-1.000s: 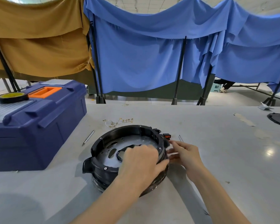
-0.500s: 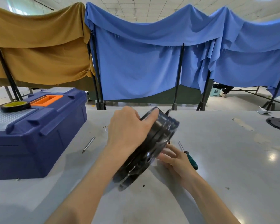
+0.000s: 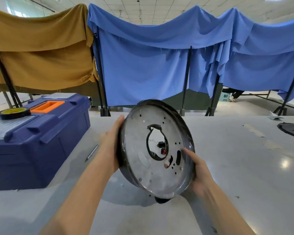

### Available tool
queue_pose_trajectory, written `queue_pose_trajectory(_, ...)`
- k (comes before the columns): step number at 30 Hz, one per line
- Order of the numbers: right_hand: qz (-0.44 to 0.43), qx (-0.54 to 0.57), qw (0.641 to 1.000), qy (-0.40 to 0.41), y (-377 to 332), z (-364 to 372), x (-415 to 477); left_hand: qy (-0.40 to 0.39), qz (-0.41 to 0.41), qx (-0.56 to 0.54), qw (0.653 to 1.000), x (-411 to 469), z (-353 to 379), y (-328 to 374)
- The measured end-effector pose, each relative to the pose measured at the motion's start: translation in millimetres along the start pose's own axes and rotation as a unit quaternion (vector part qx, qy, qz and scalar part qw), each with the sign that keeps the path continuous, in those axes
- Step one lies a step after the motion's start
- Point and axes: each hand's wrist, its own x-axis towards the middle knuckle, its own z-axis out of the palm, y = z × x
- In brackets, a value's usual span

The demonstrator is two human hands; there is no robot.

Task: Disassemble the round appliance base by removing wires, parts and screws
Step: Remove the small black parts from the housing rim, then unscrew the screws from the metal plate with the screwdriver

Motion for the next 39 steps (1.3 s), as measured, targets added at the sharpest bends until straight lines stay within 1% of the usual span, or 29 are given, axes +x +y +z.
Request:
queue_pose_trajectory(1, 0.001, -0.006, 1.000, 0.010, -2.0, -0.1, -0.2, -0.006, -0.012, -0.006, 1.000, 3.0, -4.9, -5.1)
queue_pose_trajectory(2, 0.001, -0.009, 1.000, 0.016, -3.8, 0.8, -0.4, 0.005, -0.019, 0.006, 1.000, 6.9, -10.3, -10.6)
queue_pose_trajectory(4, -0.005, -0.003, 1.000, 0.031, -7.4, 2.5, -1.2, 0.055, -0.010, 0.060, 0.997, 12.8, -19.7, -21.1)
queue_pose_trajectory(6, -0.014, 0.013, 0.997, 0.069, -11.2, 2.5, -1.5, 0.072, -0.010, 0.091, 0.993, 16.6, -28.3, -25.9)
queue_pose_trajectory(9, -0.021, -0.001, 0.994, 0.110, -14.9, 1.7, -2.2, 0.051, -0.042, 0.058, 0.996, 23.6, -41.5, -22.1)
queue_pose_trajectory(13, -0.008, -0.041, 0.990, 0.135, -14.1, 4.8, -1.5, -0.015, -0.022, 0.126, 0.992, 27.7, -48.3, -19.3)
queue_pose_trajectory(15, -0.002, -0.053, 0.990, 0.127, -14.2, 9.0, -1.3, -0.042, -0.002, 0.153, 0.987, 24.0, -44.1, -20.7)
queue_pose_trajectory(16, 0.000, -0.058, 0.991, 0.123, -14.8, 10.4, -1.1, -0.044, 0.021, 0.186, 0.981, 23.2, -42.2, -22.2)
queue_pose_trajectory(18, -0.003, -0.069, 0.990, 0.127, -15.1, 10.4, -1.3, -0.027, 0.070, 0.261, 0.962, 23.3, -40.7, -25.7)
queue_pose_trajectory(21, -0.028, -0.101, 0.984, 0.145, -13.6, 10.6, -3.4, -0.010, 0.112, 0.315, 0.942, 25.4, -42.4, -30.0)
queue_pose_trajectory(24, -0.029, -0.124, 0.983, 0.135, -13.4, 12.0, -3.4, 0.022, 0.122, 0.350, 0.928, 31.1, -45.5, -32.4)
queue_pose_trajectory(27, -0.021, -0.125, 0.987, 0.098, -14.4, 13.5, -3.9, 0.063, 0.120, 0.375, 0.917, 34.0, -50.3, -37.3)
queue_pose_trajectory(29, -0.017, -0.118, 0.990, 0.079, -12.9, 14.4, -5.0, 0.082, 0.125, 0.418, 0.896, 35.0, -53.3, -39.9)
queue_pose_trajectory(33, 0.008, -0.084, 0.996, 0.031, -9.2, 17.9, -7.0, 0.087, 0.133, 0.559, 0.814, 33.9, -57.7, -39.6)
queue_pose_trajectory(37, 0.035, -0.067, 0.997, 0.012, -5.6, 21.6, -4.8, 0.094, 0.100, 0.671, 0.729, 38.7, -65.3, -38.8)
queue_pose_trajectory(39, 0.044, -0.063, 0.997, 0.006, -4.9, 22.3, -3.2, 0.093, 0.122, 0.691, 0.707, 38.9, -63.5, -39.6)
